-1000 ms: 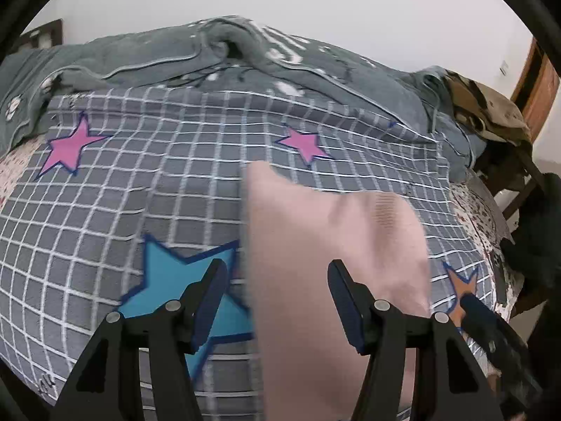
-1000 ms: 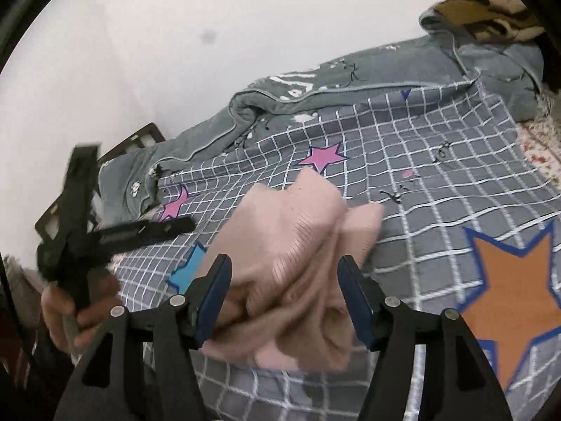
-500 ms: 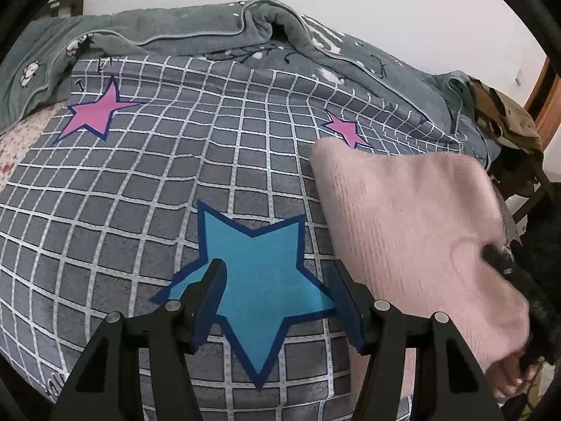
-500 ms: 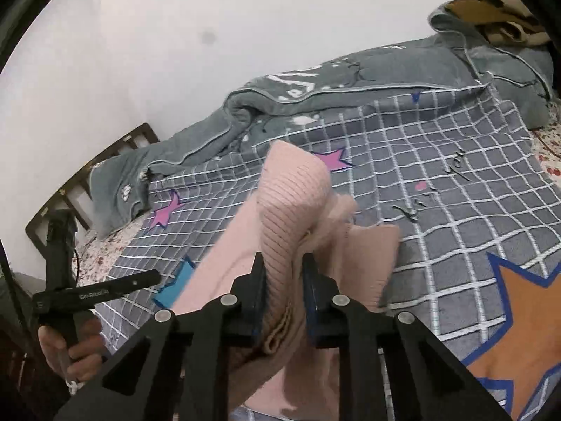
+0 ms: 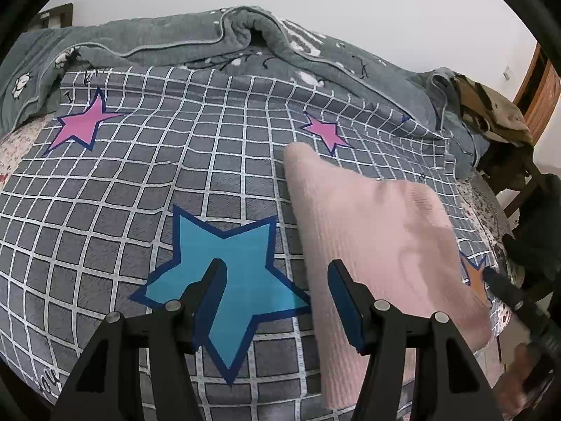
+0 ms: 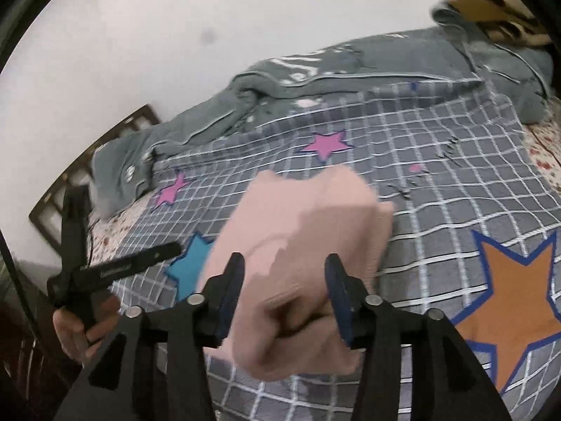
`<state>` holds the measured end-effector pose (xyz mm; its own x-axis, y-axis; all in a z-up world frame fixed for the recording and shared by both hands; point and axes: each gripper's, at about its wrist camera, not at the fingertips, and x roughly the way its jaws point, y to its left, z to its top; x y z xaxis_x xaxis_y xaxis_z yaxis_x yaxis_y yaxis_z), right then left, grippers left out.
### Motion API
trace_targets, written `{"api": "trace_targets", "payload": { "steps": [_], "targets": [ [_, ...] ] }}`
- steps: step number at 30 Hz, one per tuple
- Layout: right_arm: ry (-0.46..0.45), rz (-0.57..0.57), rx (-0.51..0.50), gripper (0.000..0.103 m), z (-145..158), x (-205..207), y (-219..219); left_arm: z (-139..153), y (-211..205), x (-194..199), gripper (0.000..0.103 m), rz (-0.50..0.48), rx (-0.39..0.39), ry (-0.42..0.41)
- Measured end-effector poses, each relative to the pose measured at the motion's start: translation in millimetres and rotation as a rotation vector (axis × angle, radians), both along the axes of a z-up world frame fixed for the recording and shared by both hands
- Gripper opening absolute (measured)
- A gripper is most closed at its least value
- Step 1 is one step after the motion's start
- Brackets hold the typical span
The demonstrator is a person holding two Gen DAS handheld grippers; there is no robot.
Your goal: Fold small clothes
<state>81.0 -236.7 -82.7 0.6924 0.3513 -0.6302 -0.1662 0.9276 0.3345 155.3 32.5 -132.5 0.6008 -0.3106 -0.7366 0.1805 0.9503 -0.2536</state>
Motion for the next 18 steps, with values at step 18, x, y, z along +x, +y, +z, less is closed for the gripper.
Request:
{"api": "trace_targets", "payload": {
  "steps": [18],
  "targets": [
    [0.054, -0.087, -0.136, 0.018, -54, -9, -12, 5, -12, -24, 0.058, -0.045, 0.064, -0.024]
  ]
}}
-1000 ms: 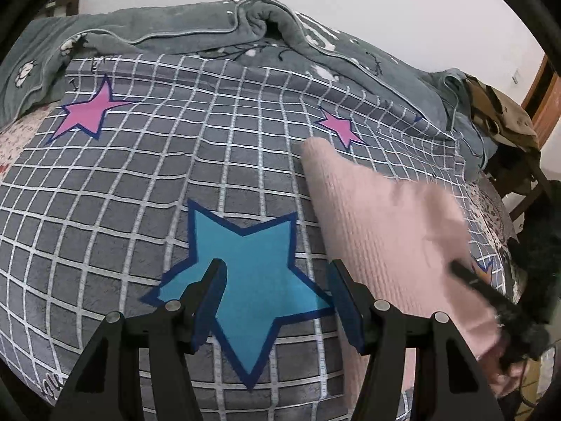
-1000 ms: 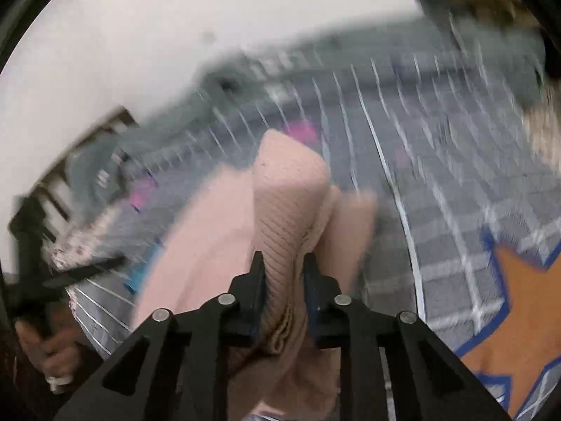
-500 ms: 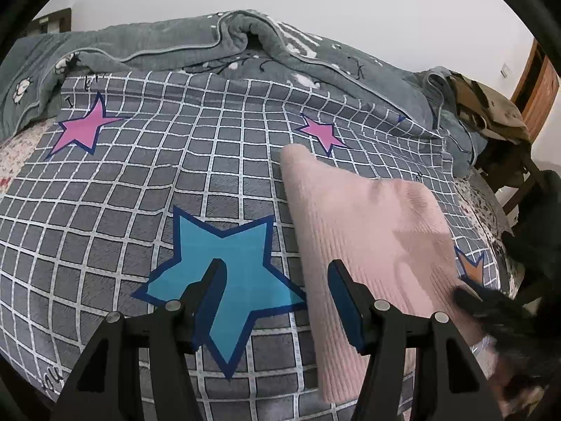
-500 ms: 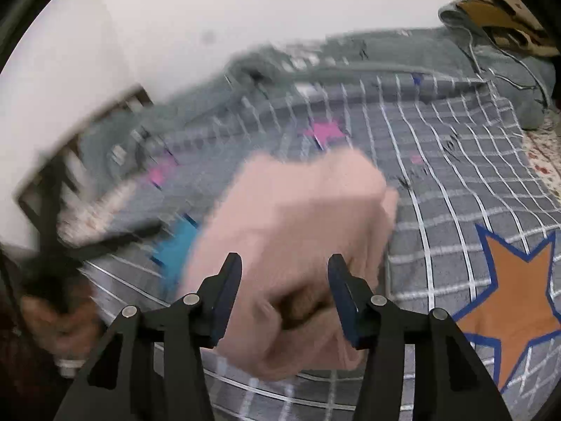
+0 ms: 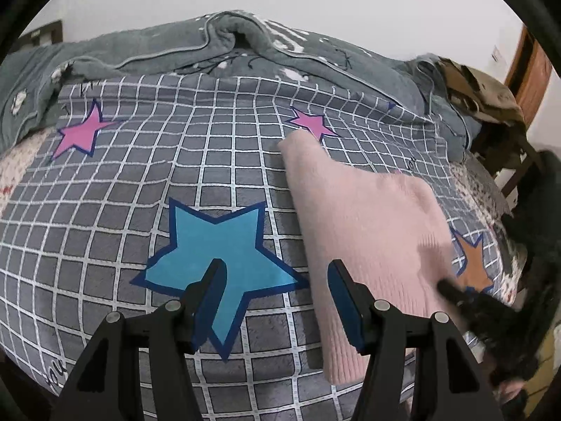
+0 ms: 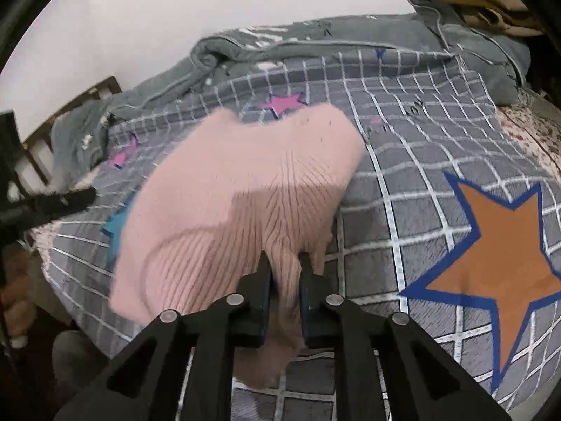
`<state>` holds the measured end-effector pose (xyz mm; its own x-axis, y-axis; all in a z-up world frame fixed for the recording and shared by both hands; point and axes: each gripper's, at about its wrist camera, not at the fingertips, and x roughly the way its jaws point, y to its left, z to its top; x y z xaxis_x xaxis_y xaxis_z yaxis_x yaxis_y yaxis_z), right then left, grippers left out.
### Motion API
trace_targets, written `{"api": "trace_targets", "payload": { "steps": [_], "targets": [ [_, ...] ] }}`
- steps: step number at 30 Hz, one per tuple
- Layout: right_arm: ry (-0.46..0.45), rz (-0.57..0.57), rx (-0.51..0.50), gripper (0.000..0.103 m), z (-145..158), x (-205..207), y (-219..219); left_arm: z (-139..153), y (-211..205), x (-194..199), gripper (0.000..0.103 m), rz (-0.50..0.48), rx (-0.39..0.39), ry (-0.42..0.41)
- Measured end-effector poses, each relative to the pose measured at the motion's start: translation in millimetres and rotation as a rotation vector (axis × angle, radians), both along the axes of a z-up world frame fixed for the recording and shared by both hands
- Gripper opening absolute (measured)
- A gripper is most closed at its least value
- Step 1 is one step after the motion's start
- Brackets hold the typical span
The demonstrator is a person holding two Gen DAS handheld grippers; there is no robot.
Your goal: Fold small clothes
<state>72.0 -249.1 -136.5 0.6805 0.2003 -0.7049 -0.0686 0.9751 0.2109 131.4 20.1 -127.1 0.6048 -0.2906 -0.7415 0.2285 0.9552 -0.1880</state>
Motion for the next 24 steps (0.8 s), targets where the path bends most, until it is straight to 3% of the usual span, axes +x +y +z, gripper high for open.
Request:
{"api": "trace_targets", "payload": {
  "steps": [2, 4, 6, 8, 12, 14, 15, 18, 20, 22, 24],
  "targets": [
    [-0.038, 0.022, 0.007, 0.025, 17, -1, -1, 0, -1, 1, 0.058, 0.012, 0.013, -0.007],
    [-0.087, 0.026, -0.012, 0.04, 27, 1, 0, 0, 1, 3, 0.058, 0.025, 0.005, -0.001],
    [-0.119, 0.019, -0.015, 0.043, 33, 14, 1, 1, 3, 5, 0.058, 0.036, 0.004, 0.006],
    [-0.094, -0.006, -0.003, 0.043, 29, 31, -2, 3, 3, 8, 0.058, 0.048, 0.024, -0.001],
    [0.077, -0.06, 0.05, 0.048, -3, 73, -14, 6, 7, 13, 0.058, 0.071, 0.018, -0.018],
    [0.069, -0.032, 0.124, 0.025, -5, 74, -19, 6, 6, 15, 0.058, 0.077, 0.002, -0.027],
    [0.018, -0.007, 0.13, 0.013, 2, 68, -20, 5, 6, 15, 0.058, 0.081, 0.0, -0.031],
    [-0.099, 0.008, 0.165, 0.012, 17, 49, -31, 1, 2, 14, 0.058, 0.075, -0.028, -0.038],
    [-0.09, -0.028, 0.216, 0.012, 9, 43, -42, -2, -2, 14, 0.058, 0.061, -0.05, -0.034],
    [-0.035, -0.059, 0.157, 0.011, -15, 52, -42, -5, -10, 14, 0.058, 0.041, -0.058, -0.017],
    [-0.032, -0.088, 0.153, 0.015, -21, 53, -47, -7, -22, 13, 0.058, 0.019, -0.043, -0.007]
  ]
}}
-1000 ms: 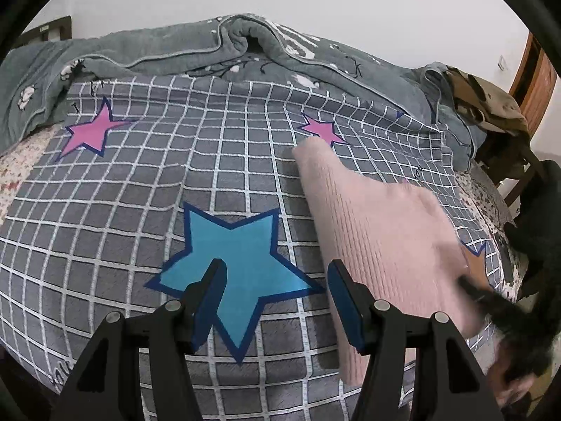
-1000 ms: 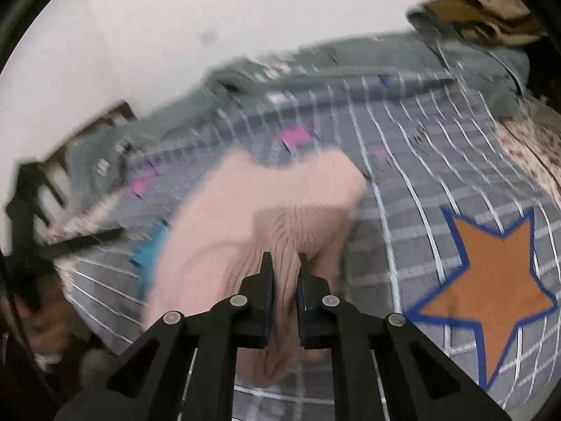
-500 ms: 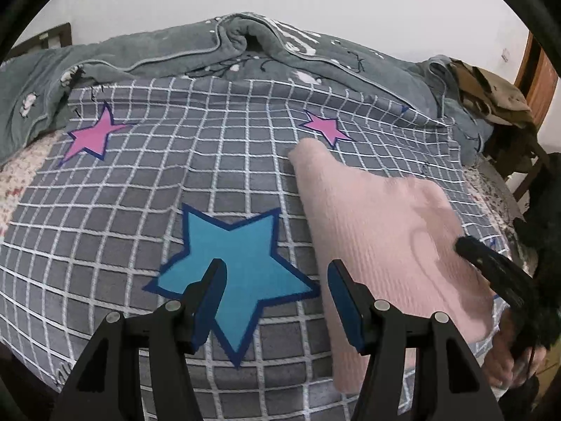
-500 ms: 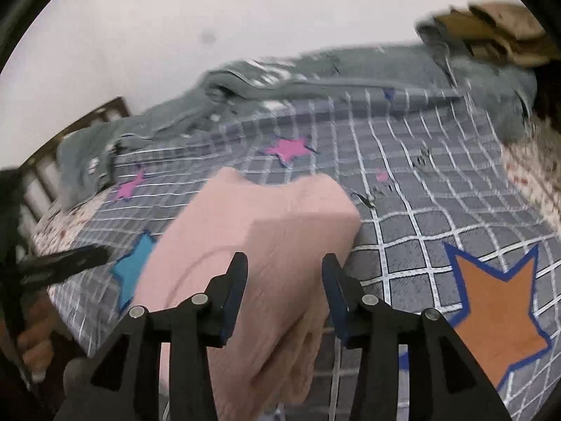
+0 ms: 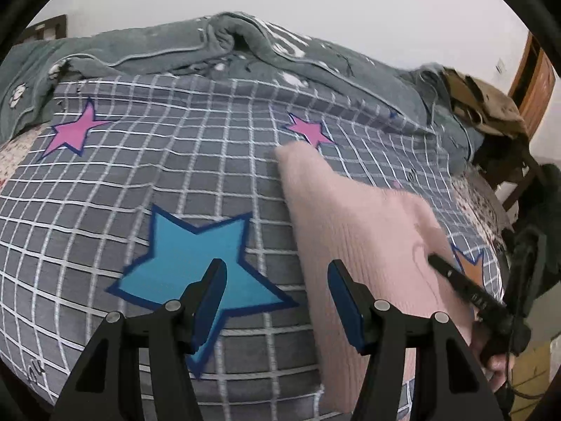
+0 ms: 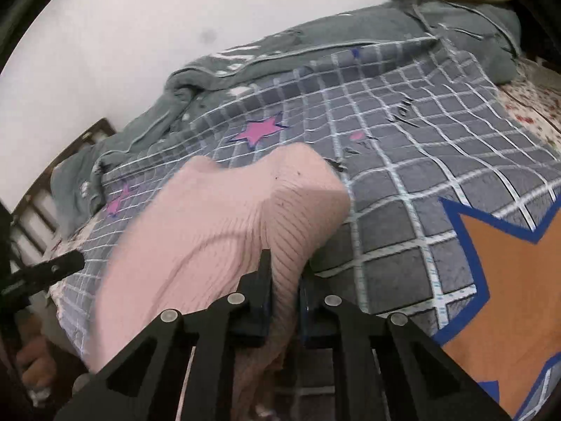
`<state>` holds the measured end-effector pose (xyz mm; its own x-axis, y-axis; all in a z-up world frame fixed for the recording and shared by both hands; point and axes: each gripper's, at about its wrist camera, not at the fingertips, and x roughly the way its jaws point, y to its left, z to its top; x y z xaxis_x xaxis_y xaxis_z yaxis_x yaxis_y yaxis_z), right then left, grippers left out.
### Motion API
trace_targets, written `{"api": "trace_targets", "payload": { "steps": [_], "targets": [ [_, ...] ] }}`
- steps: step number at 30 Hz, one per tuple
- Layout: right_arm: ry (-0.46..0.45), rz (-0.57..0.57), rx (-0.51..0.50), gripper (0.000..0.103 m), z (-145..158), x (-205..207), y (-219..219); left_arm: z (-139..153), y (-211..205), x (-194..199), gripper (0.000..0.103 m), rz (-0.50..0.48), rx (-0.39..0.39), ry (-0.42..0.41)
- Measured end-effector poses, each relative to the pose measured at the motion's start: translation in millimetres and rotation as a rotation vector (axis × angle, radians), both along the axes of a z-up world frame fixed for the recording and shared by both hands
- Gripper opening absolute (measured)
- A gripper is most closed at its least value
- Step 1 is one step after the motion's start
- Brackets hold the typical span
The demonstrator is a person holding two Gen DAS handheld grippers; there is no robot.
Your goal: Fold small clothes
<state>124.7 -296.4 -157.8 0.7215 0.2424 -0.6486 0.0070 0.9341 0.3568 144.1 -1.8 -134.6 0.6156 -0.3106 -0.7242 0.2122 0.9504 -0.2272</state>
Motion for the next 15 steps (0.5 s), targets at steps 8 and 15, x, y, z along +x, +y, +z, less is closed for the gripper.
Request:
{"api": "trace_targets", "payload": {
  "steps": [8, 15],
  "targets": [
    [-0.069, 0.079, -0.034, 0.036, 46, -51, 9, -5, -20, -14, 0.058, -0.056, 0.042, 0.013],
    [-0.068, 0.238, -0.044, 0.037, 38, -107, 36, -15, -20, -34, 0.058, -0.087, 0.073, 0.046]
  ]
}}
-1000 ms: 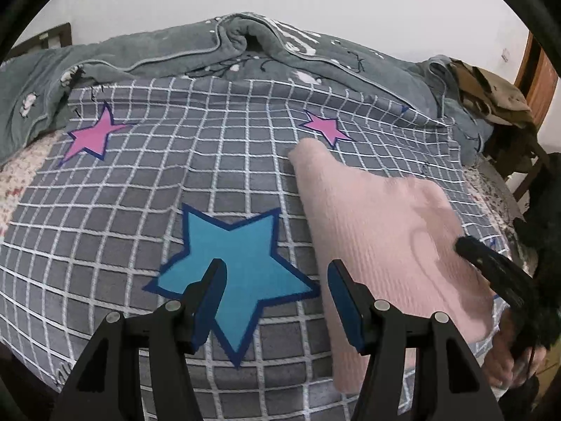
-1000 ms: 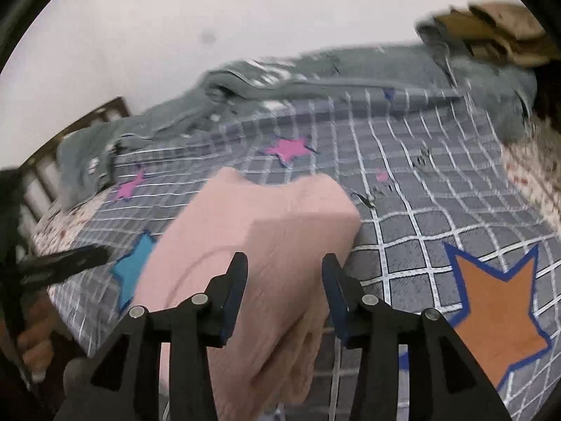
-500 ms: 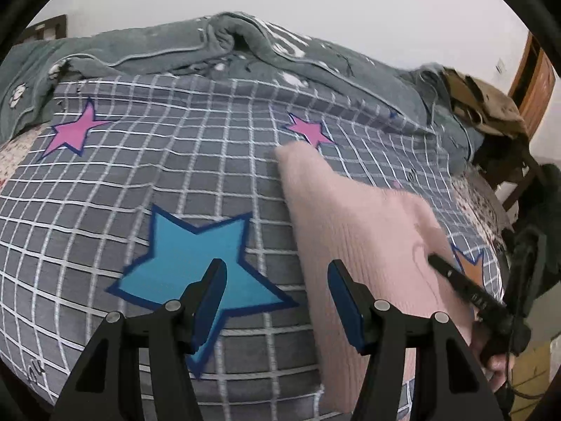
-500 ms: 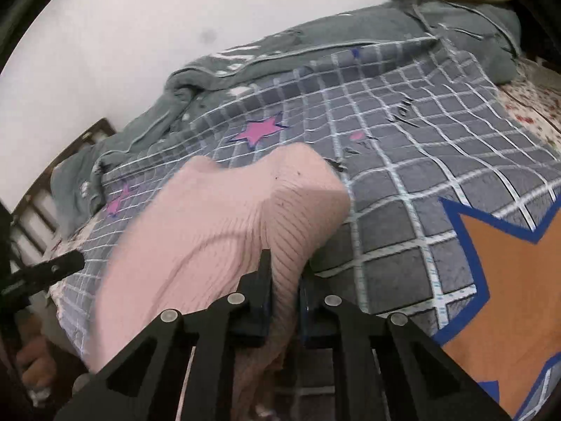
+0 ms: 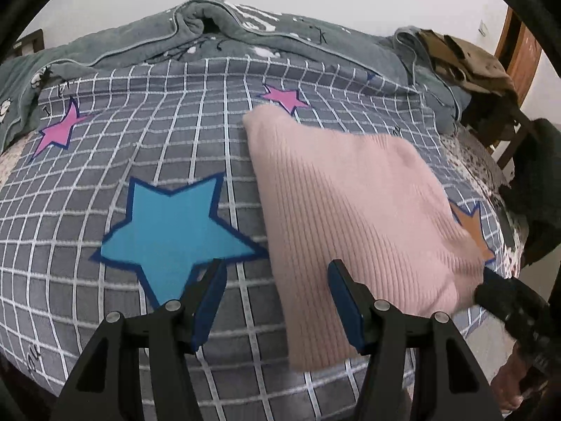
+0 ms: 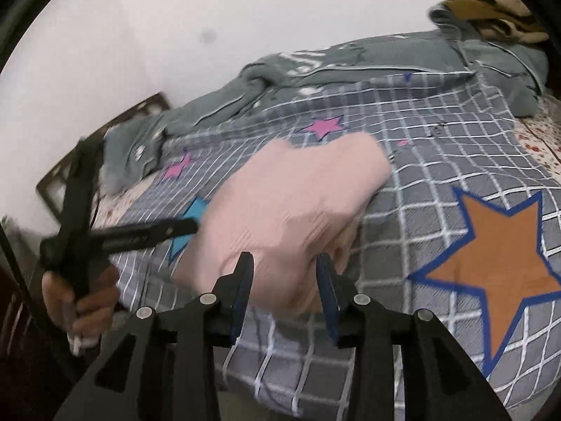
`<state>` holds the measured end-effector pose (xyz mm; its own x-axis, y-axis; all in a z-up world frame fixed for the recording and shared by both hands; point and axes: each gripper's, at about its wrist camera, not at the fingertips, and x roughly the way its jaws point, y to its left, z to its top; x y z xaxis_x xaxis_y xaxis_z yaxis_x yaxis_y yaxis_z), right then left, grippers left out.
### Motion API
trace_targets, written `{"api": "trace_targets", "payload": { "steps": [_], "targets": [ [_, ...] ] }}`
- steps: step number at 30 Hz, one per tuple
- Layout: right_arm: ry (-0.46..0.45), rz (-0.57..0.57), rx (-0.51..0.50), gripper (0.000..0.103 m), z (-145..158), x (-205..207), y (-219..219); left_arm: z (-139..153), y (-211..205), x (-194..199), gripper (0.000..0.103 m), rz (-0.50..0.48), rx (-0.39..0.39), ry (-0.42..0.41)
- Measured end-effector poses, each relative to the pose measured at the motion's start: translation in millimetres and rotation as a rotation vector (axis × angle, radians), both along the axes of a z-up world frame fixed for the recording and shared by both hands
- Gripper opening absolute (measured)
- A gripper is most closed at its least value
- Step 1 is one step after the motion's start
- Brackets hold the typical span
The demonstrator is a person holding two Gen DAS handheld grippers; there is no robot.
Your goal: Fold small clothes
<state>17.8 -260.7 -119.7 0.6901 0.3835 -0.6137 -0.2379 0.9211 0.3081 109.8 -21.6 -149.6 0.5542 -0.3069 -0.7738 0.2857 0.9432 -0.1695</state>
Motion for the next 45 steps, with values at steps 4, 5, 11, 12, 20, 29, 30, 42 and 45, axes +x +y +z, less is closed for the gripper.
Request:
{"api": "trace_targets", "payload": {
  "steps": [4, 5, 11, 12, 20, 29, 30, 42, 45],
  "targets": [
    [0.024, 0.045, -0.059, 0.037, -10, -8, 17, -1, -1, -15, 0.058, -0.025, 0.02, 0.005],
    [0.018, 0.05, -0.076, 0.037, -12, -11, 19, -3, -1, -18, 0.058, -0.031, 0.025, 0.012],
    [-0.042, 0.085, -0.209, 0.033, -17, -11, 32, -16, -10, -38, 0.058, -0.092, 0.041, 0.05],
    [-0.046, 0.089, -0.224, 0.028, -17, -10, 33, -18, -12, -40, 0.058, -0.094, 0.049, 0.048],
    [-0.08, 0.036, -0.201, 0.007, -11, -16, 0, -28, -20, -46, 0.058, -0.123, 0.089, 0.075],
    [-0.029, 0.043, -0.207, 0.007, -23, -11, 15, -39, -19, -37, 0.058, -0.052, 0.121, 0.074],
    [-0.033, 0.036, -0.204, 0.007, -22, -11, 13, -37, -15, -36, 0.058, -0.042, 0.109, 0.065],
    [-0.019, 0.067, -0.143, 0.013, -6, -13, 6, -31, 10, -47, 0.06, -0.045, 0.092, 0.041],
    [-0.12, 0.03, -0.157, 0.024, 21, -11, 7, -30, 26, -49, 0.06, -0.01, 0.065, 0.057]
  ]
}}
